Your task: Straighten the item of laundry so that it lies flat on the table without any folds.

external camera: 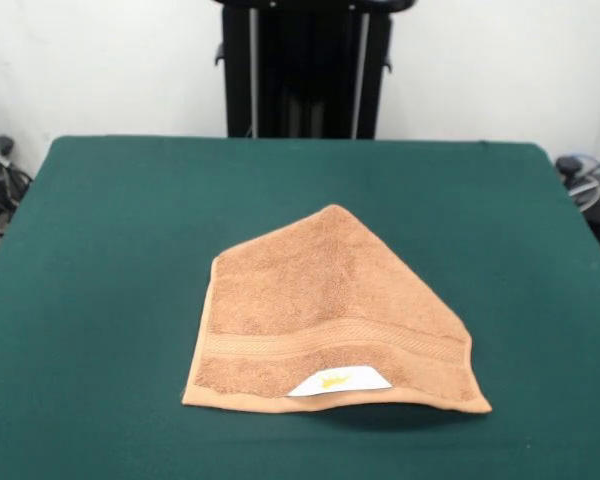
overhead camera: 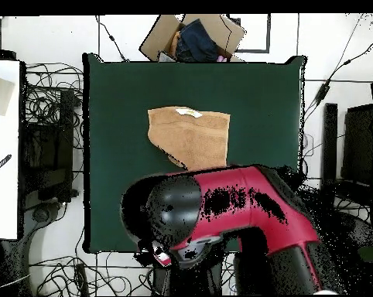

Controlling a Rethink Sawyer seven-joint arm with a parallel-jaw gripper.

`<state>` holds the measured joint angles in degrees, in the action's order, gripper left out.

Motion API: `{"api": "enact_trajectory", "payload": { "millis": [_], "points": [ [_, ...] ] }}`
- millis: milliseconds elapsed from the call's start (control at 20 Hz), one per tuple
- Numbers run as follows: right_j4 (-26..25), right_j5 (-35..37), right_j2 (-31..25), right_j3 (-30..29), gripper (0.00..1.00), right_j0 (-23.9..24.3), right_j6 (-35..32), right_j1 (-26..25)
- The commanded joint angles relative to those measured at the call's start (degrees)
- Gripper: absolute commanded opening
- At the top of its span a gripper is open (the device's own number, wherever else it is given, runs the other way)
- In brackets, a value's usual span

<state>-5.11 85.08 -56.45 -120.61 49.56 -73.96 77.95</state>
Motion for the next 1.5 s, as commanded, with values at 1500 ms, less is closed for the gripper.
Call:
{"api": "enact_trajectory", "payload": {
  "millis": [1500],
  "points": [
    [0.79,-13.29,22.50,-26.18,1.00,-6.90,2.93,10.73]
  ]
}}
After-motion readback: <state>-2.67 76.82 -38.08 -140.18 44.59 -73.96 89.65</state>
